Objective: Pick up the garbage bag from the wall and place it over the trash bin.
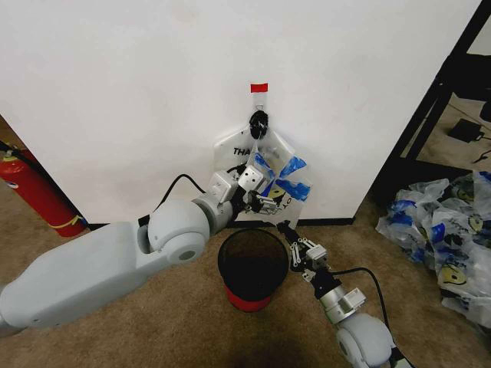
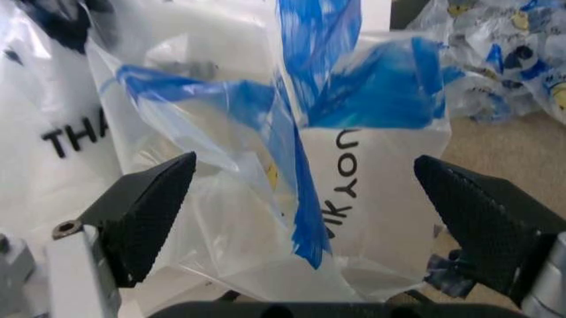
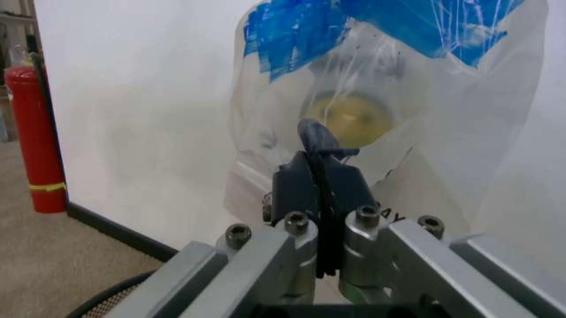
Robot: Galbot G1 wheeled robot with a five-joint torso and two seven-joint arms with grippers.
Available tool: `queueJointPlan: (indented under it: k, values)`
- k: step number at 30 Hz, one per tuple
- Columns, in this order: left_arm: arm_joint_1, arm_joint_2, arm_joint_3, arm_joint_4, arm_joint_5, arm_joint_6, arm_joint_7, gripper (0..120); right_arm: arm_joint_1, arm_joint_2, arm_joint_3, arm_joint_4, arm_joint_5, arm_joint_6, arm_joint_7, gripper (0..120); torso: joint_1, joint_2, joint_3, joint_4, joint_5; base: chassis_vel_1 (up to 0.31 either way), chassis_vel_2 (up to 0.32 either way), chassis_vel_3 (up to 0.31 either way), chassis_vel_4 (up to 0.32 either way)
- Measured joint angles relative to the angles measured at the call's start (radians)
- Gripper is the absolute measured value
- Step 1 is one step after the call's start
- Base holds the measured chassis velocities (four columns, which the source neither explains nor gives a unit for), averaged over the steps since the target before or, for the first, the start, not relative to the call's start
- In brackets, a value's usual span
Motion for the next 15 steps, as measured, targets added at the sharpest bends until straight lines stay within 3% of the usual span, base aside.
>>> queueJointPlan:
  k: [8, 15]
  values:
    - [-0.021, -0.031, 0.025, 0.030, 0.004, -0.011, -0.015, 93, 0.001, 0.000, 0.001, 0.000, 0.006, 0.000, 0.000, 0, 0.000, 0.000, 0.000, 0.0000, 0.0000, 0.000, 0.000, 0.000, 0.000]
    - [-0.027, -0.051, 0.049, 0.042, 0.010, -0.017, -0.017, 70, -0.003, 0.003, 0.010, 0.004, 0.011, 0.000, -0.001, 0, 0.000, 0.000, 0.000, 0.0000, 0.0000, 0.000, 0.000, 0.000, 0.000]
